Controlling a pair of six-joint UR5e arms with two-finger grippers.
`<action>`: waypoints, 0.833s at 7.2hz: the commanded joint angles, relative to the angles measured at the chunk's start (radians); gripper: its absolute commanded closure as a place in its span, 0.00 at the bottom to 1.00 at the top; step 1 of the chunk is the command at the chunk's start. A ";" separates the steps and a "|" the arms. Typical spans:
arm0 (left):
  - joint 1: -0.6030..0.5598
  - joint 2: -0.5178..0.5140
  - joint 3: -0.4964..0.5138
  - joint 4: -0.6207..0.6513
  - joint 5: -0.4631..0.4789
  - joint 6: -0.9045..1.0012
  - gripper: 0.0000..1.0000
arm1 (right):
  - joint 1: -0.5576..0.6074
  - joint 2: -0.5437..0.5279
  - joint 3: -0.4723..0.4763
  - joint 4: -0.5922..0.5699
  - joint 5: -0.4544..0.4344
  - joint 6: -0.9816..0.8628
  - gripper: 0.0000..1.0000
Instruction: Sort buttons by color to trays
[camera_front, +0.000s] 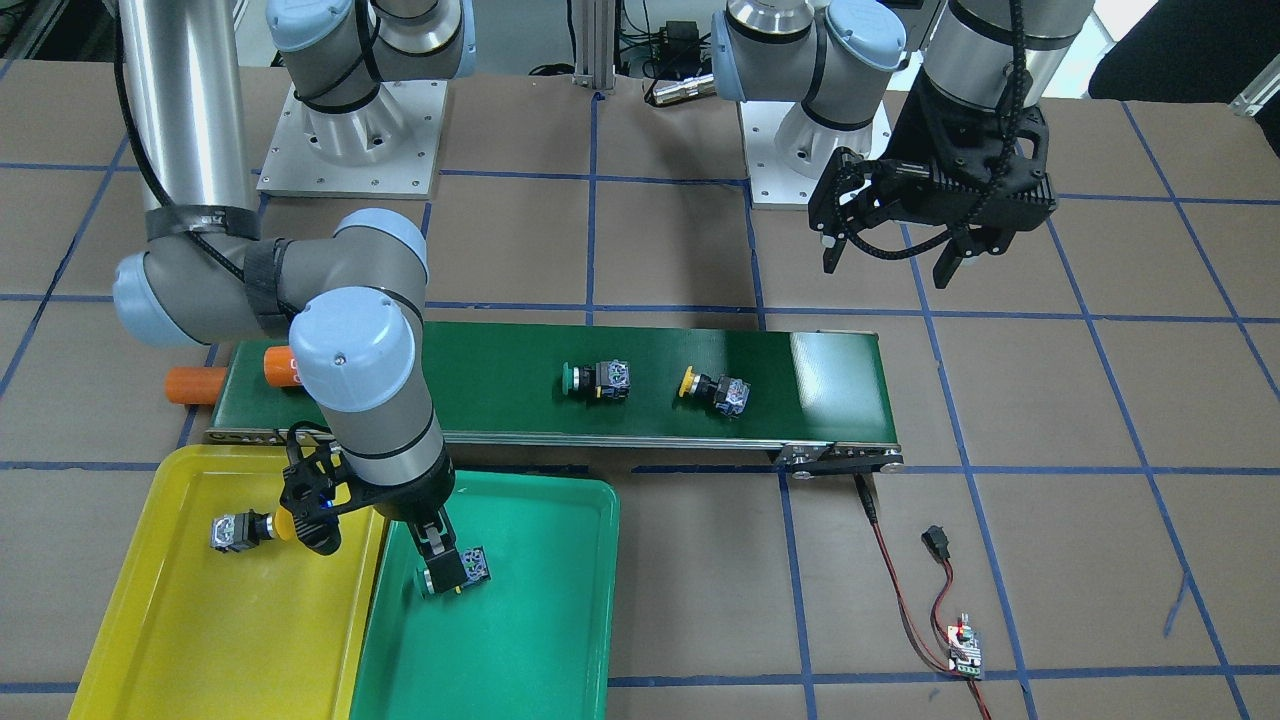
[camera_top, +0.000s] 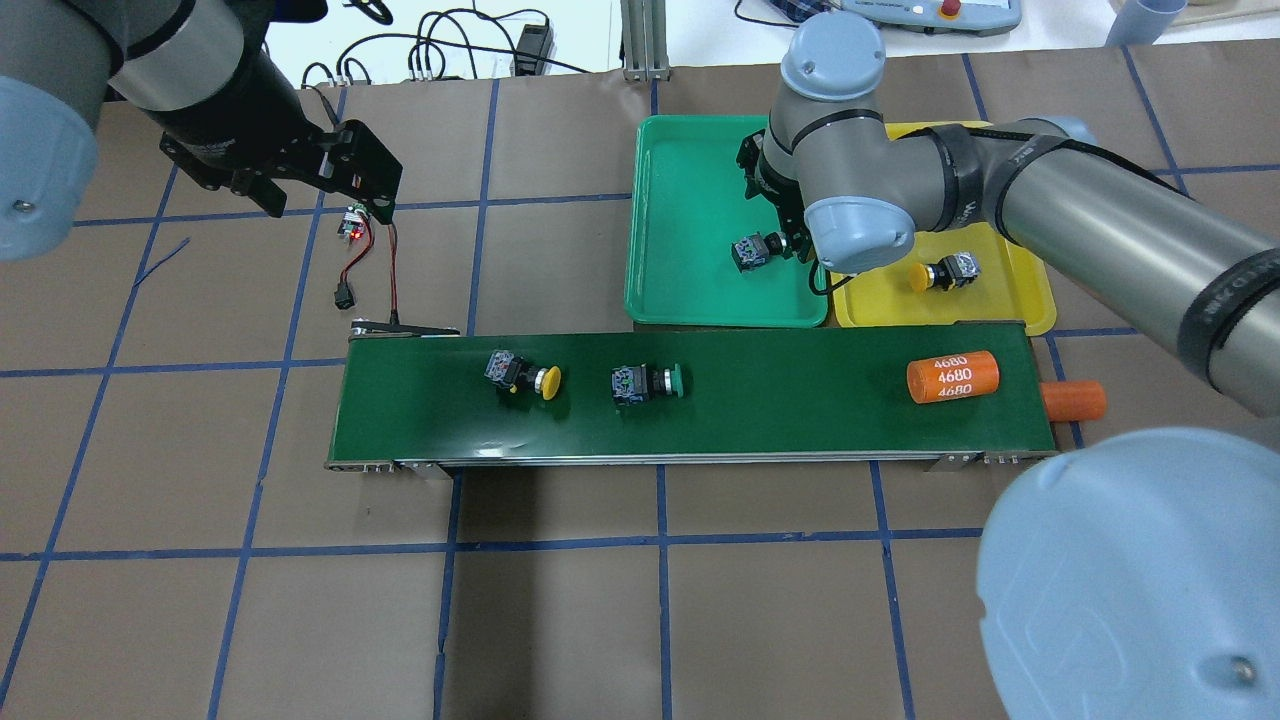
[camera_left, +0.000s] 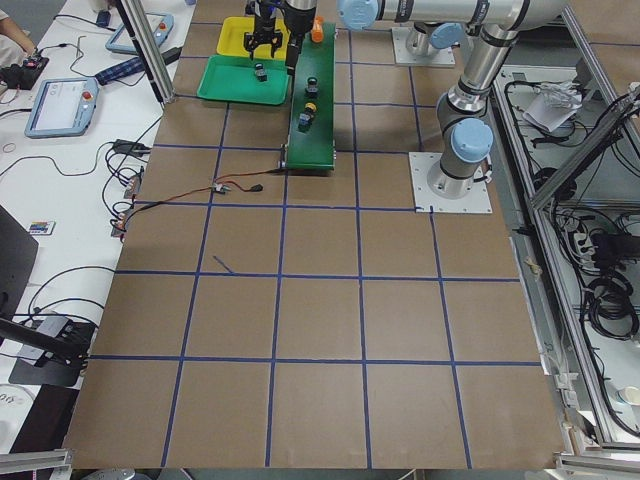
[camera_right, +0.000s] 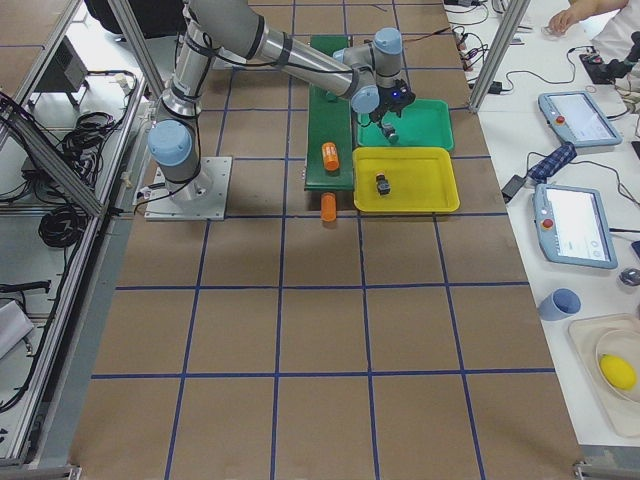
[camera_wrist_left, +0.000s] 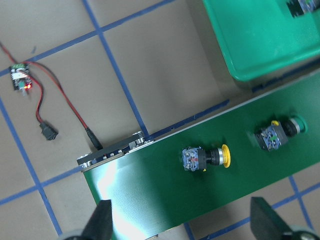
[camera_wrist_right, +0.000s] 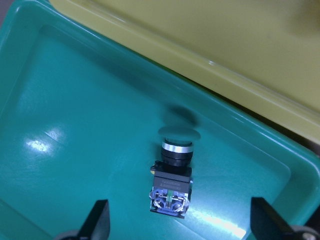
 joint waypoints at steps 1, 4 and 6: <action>-0.004 0.012 -0.017 -0.019 -0.001 -0.128 0.00 | -0.001 -0.182 0.113 0.079 -0.016 -0.006 0.00; -0.004 0.011 -0.068 0.021 -0.024 -0.126 0.00 | -0.030 -0.425 0.209 0.339 -0.049 0.004 0.00; -0.004 0.020 -0.075 0.036 -0.025 -0.120 0.00 | -0.041 -0.422 0.217 0.478 -0.039 0.079 0.00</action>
